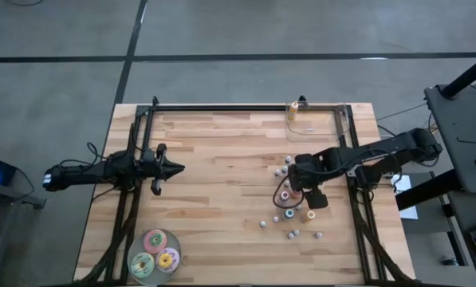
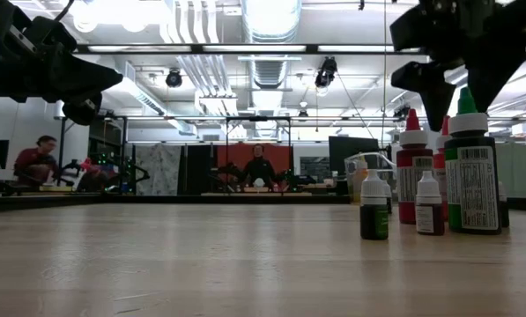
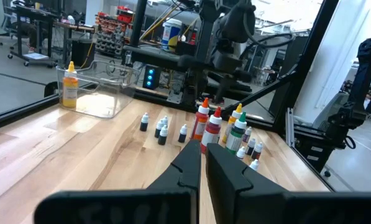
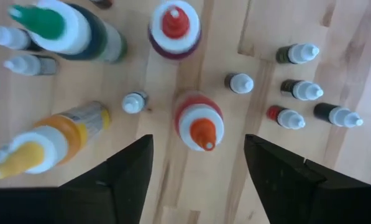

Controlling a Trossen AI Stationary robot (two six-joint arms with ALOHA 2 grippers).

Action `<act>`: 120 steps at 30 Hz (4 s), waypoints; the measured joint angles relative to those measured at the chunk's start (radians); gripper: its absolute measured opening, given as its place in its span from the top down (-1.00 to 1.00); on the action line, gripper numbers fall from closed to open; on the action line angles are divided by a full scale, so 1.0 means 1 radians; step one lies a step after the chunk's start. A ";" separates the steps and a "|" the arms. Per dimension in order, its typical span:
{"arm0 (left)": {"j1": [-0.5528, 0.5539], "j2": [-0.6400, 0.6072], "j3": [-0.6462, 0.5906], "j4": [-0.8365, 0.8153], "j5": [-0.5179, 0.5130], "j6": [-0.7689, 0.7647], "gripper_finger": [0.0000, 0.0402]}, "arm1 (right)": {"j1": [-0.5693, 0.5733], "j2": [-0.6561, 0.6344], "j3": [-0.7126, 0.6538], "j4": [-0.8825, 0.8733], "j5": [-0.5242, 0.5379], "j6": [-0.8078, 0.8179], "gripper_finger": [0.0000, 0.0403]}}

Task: Pick & Place food coloring
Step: Put the big orange food coloring bottle into the bin

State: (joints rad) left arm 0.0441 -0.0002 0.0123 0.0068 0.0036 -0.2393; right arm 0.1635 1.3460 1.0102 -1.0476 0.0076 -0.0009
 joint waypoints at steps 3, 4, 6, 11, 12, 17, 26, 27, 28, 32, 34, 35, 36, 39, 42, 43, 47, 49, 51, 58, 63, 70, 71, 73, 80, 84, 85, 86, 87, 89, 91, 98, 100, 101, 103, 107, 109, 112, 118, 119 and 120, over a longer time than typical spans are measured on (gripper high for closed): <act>0.000 0.000 0.000 0.000 0.000 0.000 1.00 | -0.001 0.000 -0.019 0.022 0.001 0.004 -0.17; 0.000 0.000 0.000 0.000 0.000 0.000 1.00 | -0.001 0.000 -0.022 0.029 0.002 0.005 -0.16; 0.000 0.000 0.000 0.000 0.000 0.000 1.00 | -0.001 0.000 -0.030 0.043 0.002 0.005 -0.16; 0.000 0.000 0.000 0.000 0.000 0.000 1.00 | 0.000 0.000 -0.055 0.080 0.003 0.006 -0.16; 0.000 0.000 0.000 0.000 0.000 0.000 1.00 | 0.000 0.000 -0.061 0.087 0.003 0.006 -0.15; 0.000 0.000 0.000 0.000 0.000 0.000 1.00 | 0.000 0.000 -0.070 0.106 0.009 0.008 -0.14; 0.000 0.000 0.000 0.000 0.000 0.000 1.00 | 0.000 0.000 -0.081 0.114 0.023 0.003 -0.11; 0.000 0.000 0.000 0.000 0.000 0.000 1.00 | 0.000 0.000 -0.081 0.114 0.023 0.004 -0.11; 0.000 0.000 0.000 0.000 0.000 0.000 1.00 | 0.000 0.000 -0.081 0.116 0.023 0.005 -0.11; 0.000 0.000 0.000 0.000 0.000 0.000 1.00 | 0.000 0.000 -0.084 0.116 0.022 0.006 -0.08; 0.000 0.000 0.000 0.000 0.000 0.000 1.00 | 0.000 0.000 -0.084 0.117 0.022 0.008 -0.05; 0.000 0.000 0.000 0.000 0.000 0.000 1.00 | 0.000 0.000 -0.084 0.116 0.022 0.008 -0.03; 0.000 0.000 0.000 0.000 0.000 0.000 1.00 | 0.000 0.000 -0.084 0.117 0.022 0.008 -0.01; 0.000 0.000 0.000 0.000 0.000 0.000 1.00 | 0.000 0.000 -0.084 0.117 0.022 0.008 0.06; 0.000 0.000 0.000 0.000 0.000 0.000 1.00 | 0.000 0.000 -0.084 0.117 0.021 0.009 0.15; 0.000 0.000 0.000 0.000 0.000 0.000 1.00 | 0.000 0.000 -0.084 0.117 0.020 0.009 0.18; 0.000 0.000 0.000 0.000 0.000 0.000 1.00 | 0.000 0.000 -0.084 0.118 0.019 0.009 0.31; 0.000 0.000 0.000 0.000 0.000 0.000 1.00 | 0.000 0.000 -0.084 0.118 0.019 0.008 0.37; 0.000 0.000 0.000 0.000 0.000 0.000 1.00 | 0.000 0.000 -0.084 0.119 0.019 0.008 0.42; 0.000 0.000 0.000 0.000 0.000 0.000 1.00 | 0.000 0.000 -0.084 0.119 0.018 0.012 0.48; 0.000 0.000 0.000 0.000 0.000 0.000 1.00 | -0.001 -0.005 -0.067 0.105 0.010 0.031 0.48; 0.000 0.000 0.000 0.000 0.000 0.000 1.00 | -0.008 -0.012 0.059 -0.019 0.009 0.044 0.48; 0.000 0.000 0.000 0.000 0.000 0.000 1.00 | -0.012 -0.012 0.085 -0.042 0.009 0.050 0.48; 0.000 0.000 0.000 0.000 0.000 0.000 1.00 | -0.023 -0.013 0.141 -0.097 0.009 0.060 0.49; 0.000 0.000 0.000 0.000 0.000 0.000 1.00 | -0.104 -0.013 0.333 -0.243 0.011 0.087 0.49; 0.000 0.000 0.000 0.000 0.000 0.000 1.00 | -0.171 -0.009 0.426 -0.304 0.011 0.083 0.49; 0.000 0.000 0.000 0.000 0.000 0.000 1.00 | -0.190 -0.009 0.444 -0.312 0.012 0.079 0.49; 0.000 0.000 0.000 0.000 0.000 0.000 1.00 | -0.210 -0.009 0.460 -0.318 0.013 0.074 0.49; 0.000 0.000 0.000 0.000 0.000 0.000 1.00 | -0.232 -0.009 0.476 -0.323 0.015 0.068 0.49; 0.000 0.000 0.000 0.000 0.000 0.000 1.00 | -0.275 -0.009 0.502 -0.335 0.017 0.054 0.49; 0.000 0.000 0.000 0.000 0.000 0.000 1.00 | -0.324 -0.009 0.519 -0.336 0.019 0.041 0.49; 0.000 0.000 0.000 0.000 0.000 0.000 1.00 | -0.504 -0.002 0.525 -0.333 0.023 -0.032 0.49; 0.000 0.000 0.000 0.000 0.000 0.000 1.00 | -0.552 0.004 0.525 -0.332 0.022 -0.052 0.49; 0.000 0.000 0.000 0.000 0.000 0.000 1.00 | -0.574 0.008 0.525 -0.332 0.023 -0.060 0.49; 0.000 0.000 0.000 0.000 0.000 0.000 1.00 | -0.619 0.018 0.525 -0.331 0.023 -0.082 0.49; 0.000 0.000 0.000 0.000 0.000 0.000 1.00 | -0.703 0.041 0.525 -0.325 0.022 -0.120 0.49; 0.000 0.000 0.000 0.000 0.000 0.000 1.00 | -0.742 0.056 0.524 -0.318 0.022 -0.140 0.49; 0.000 0.000 0.000 0.000 0.000 0.000 1.00 | -0.796 0.075 0.524 -0.305 0.022 -0.169 0.49; 0.000 0.000 0.000 0.000 0.000 0.000 1.00 | -0.884 0.112 0.524 -0.271 0.022 -0.252 0.49; 0.000 0.000 0.000 0.000 0.000 0.000 1.00 | -0.896 0.120 0.524 -0.264 0.022 -0.264 0.49; 0.000 0.000 0.000 0.000 0.000 0.000 1.00 | -0.908 0.128 0.524 -0.257 0.021 -0.272 0.49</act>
State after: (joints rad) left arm 0.0441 -0.0002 0.0124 0.0067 0.0032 -0.2390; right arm -0.7440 1.4735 1.5337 -1.3041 0.0284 -0.2731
